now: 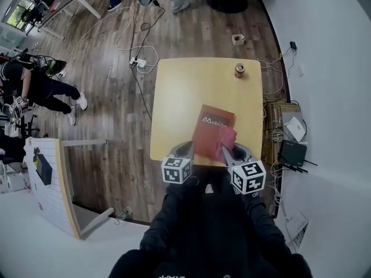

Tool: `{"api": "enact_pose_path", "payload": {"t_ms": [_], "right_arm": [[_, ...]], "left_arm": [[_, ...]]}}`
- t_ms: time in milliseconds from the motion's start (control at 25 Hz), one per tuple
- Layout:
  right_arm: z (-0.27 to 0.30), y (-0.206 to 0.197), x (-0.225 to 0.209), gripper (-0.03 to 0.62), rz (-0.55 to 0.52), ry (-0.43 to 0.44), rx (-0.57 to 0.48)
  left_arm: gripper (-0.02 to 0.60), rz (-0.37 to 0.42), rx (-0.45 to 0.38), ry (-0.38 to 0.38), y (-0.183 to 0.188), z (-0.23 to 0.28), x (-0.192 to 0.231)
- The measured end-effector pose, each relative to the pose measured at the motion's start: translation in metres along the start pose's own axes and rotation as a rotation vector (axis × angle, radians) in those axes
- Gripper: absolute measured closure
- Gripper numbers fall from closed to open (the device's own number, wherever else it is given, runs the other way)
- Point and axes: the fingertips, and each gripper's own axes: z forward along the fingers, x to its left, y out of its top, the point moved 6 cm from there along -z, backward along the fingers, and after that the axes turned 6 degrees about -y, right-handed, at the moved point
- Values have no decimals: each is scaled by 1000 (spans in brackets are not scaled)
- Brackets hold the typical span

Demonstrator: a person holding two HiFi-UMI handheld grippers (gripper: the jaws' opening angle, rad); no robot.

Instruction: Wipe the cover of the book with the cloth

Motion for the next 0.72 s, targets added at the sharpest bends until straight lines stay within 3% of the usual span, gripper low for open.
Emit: {"api": "enact_pose_path", "payload": {"t_ms": [600, 640, 720], "right_arm": [[93, -2, -16, 519, 44, -49, 133], [99, -2, -19, 518, 48, -50, 141], [112, -2, -23, 518, 60, -53, 158]], "left_arm": [[541, -12, 185, -53, -23, 79, 64], [532, -9, 200, -56, -24, 84, 66], [439, -16, 233, -61, -26, 92, 72]]}}
